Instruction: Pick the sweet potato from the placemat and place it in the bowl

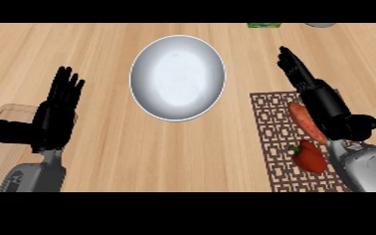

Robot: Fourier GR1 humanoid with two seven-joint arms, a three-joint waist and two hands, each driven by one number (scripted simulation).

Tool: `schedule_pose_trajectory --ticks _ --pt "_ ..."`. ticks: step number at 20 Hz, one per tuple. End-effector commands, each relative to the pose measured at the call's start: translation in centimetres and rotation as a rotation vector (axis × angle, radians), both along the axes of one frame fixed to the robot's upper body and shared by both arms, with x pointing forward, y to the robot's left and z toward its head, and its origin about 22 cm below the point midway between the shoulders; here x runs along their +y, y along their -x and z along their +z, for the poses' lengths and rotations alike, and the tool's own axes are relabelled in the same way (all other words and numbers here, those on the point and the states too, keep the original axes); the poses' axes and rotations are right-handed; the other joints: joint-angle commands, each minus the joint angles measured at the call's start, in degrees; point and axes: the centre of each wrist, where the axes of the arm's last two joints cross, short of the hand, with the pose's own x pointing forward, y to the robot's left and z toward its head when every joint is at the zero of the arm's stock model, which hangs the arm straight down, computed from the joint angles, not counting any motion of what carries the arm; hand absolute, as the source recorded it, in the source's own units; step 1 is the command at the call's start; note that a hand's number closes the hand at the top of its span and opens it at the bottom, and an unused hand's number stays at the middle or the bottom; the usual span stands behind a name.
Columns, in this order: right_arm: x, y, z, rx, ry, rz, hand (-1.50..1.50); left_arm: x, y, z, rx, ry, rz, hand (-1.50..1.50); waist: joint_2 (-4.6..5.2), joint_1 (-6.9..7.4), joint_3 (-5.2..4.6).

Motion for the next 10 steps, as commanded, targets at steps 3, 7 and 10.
schedule_pose_trajectory --ticks 3,7,10 --pt "4.8 2.3 0.1 0.076 -0.164 0.53 -1.5 0.7 -1.5 2.8 -0.077 -0.13 0.016 0.0 -0.61 2.01 0.99" --pt "3.5 1.5 7.6 -0.299 0.224 0.686 -1.5 3.3 -1.5 4.2 -0.092 -0.227 0.046 0.0 -3.11 1.36 0.93" --pt "-2.9 4.6 -0.7 -0.192 -0.138 0.592 -1.5 3.1 -2.5 7.2 -0.132 -0.253 0.087 0.0 -0.71 -0.36 1.04"
